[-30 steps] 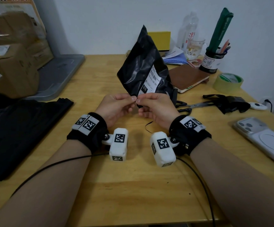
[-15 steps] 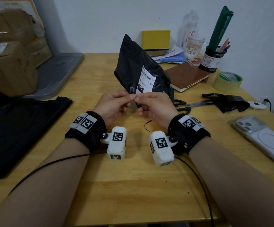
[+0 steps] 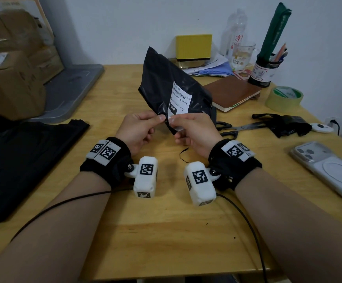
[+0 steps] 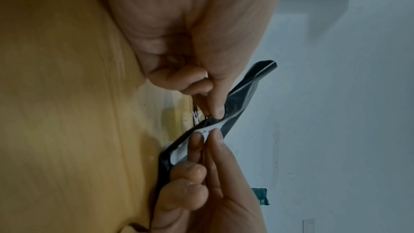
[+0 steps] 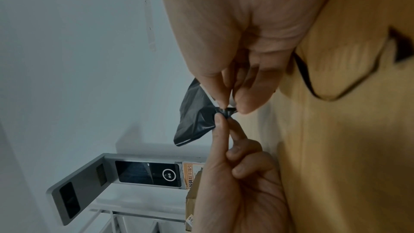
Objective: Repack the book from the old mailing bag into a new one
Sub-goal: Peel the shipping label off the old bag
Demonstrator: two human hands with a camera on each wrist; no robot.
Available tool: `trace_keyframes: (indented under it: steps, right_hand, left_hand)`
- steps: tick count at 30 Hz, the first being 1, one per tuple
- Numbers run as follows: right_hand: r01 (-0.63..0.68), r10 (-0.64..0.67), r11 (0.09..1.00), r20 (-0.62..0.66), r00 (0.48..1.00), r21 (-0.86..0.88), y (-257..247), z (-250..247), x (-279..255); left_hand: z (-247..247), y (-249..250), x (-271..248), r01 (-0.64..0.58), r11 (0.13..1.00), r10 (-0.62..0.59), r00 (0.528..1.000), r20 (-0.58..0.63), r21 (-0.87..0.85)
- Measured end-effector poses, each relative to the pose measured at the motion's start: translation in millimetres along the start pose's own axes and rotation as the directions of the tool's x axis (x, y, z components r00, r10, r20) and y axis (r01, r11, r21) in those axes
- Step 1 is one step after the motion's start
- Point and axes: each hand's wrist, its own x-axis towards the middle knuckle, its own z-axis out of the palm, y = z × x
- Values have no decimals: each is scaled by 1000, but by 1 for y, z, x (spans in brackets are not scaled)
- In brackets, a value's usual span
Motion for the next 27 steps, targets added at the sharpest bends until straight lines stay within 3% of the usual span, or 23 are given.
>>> trace_keyframes:
  steps: [12,19,27]
  right_hand:
    - [-16,16,1000,0,1000,14,-2,0,-2]
    - [-13,13,1000,-1,1000,11,-1,1,-1]
    - [-37,35,995,23,999,92,-2,-2,0]
  left_hand:
    - [-1,-2,3,-6,1000,5,999,-44,-24]
    - [1,-2,1,-39,996,39,999,1,84]
    - [1,-5,3,-56,998,55,998,-35,-5]
